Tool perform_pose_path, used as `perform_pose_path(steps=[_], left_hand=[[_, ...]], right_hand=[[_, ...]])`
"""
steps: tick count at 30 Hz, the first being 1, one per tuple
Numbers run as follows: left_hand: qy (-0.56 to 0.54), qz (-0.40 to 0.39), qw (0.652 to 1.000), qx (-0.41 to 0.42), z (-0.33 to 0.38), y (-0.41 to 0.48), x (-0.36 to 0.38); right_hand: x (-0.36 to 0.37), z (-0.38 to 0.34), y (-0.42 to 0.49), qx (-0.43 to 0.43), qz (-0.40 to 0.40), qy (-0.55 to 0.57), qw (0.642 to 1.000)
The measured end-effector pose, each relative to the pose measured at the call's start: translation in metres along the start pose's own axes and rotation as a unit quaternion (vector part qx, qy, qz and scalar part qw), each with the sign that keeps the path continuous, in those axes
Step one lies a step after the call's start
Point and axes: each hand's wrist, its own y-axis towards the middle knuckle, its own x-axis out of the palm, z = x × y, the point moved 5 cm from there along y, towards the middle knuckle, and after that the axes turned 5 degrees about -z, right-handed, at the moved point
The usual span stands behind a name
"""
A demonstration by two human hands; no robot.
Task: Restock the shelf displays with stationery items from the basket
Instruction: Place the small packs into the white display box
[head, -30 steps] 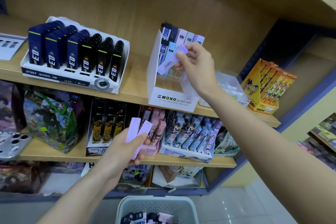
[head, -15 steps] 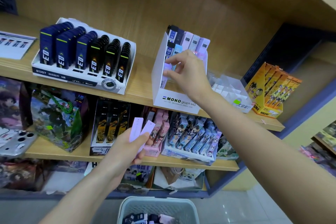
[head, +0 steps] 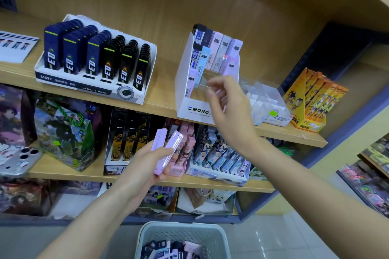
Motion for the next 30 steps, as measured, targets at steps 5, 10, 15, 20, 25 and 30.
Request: perform_pose_path(steps=[5,10,15,20,25,30], left_hand=[[0.040,-0.057,0.997,0.020,0.003,-0.007,0.011],[0.099,-0.122,0.986,0.053,0.003,-0.015,0.019],[0.097,-0.118,0.987,0.057,0.004,-0.014,0.018],[0.204,-0.058,0.971,0.108,0.009,-0.010,0.012],[0.309,-0.054,0.937,0.157,0.010,-0.010,0.016],[0.236,-0.035,0.956,0.170,0.024,-0.016,0.015]], right_hand=[[0.024,0.002,-0.056,0.058,-0.117,0.032,0.991],[0.042,0.009,-0.076,0.186,-0.196,0.130,0.954],[0.032,0.011,-0.075,0.242,-0.174,0.274,0.914],[0.016,0.004,-0.070,0.151,-0.215,0.119,0.957],[0.025,0.001,-0.075,0.042,-0.362,-0.081,0.928],[0.009,0.009,-0.068,0.075,-0.339,-0.094,0.933]])
